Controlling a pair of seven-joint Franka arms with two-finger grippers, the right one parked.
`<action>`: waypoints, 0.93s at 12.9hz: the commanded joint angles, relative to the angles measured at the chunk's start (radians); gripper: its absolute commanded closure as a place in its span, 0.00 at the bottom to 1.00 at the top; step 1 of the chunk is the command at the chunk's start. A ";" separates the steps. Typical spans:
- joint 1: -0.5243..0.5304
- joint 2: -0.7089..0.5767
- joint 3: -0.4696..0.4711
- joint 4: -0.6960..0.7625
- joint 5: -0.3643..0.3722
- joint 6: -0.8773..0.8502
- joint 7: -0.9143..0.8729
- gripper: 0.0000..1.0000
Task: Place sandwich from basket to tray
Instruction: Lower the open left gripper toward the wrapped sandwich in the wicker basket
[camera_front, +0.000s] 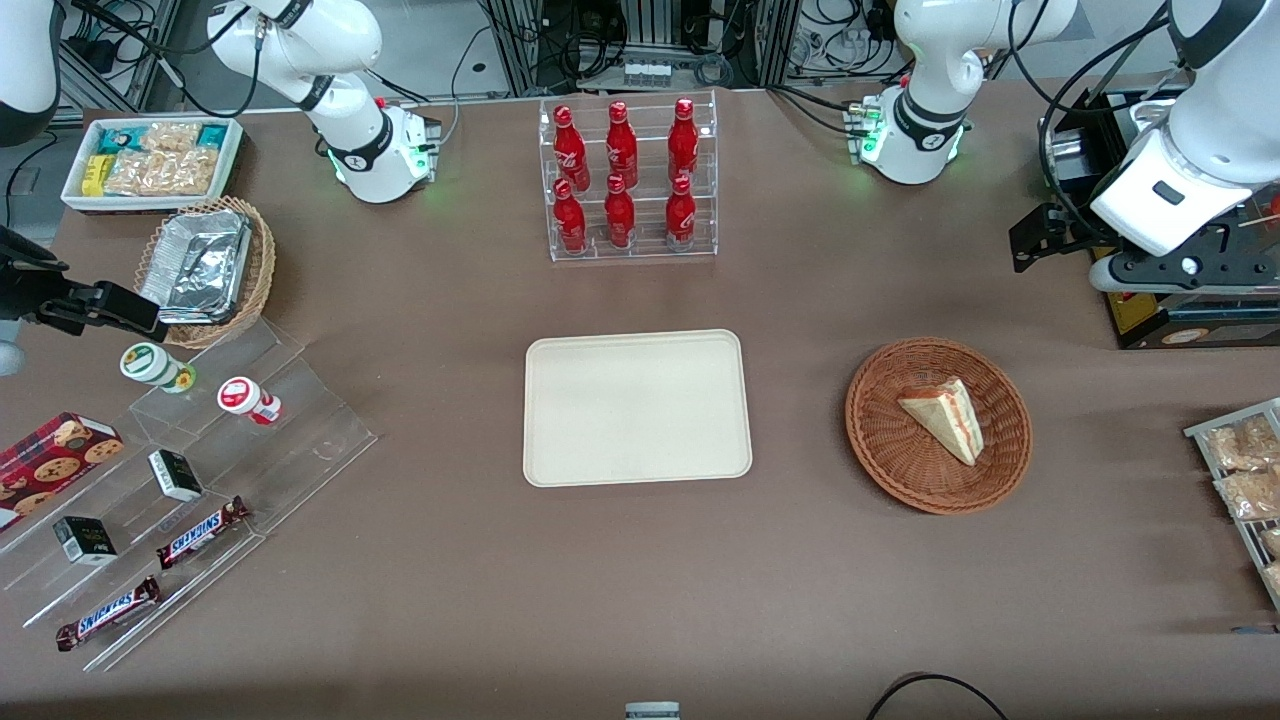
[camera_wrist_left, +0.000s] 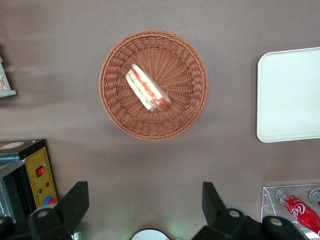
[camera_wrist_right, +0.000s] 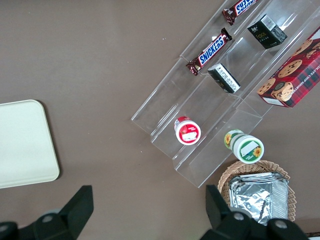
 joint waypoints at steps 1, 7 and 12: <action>0.004 -0.010 -0.007 0.003 -0.003 -0.011 0.007 0.00; 0.002 0.033 -0.007 -0.074 -0.003 0.068 0.012 0.00; -0.001 0.062 -0.007 -0.305 -0.002 0.337 0.012 0.00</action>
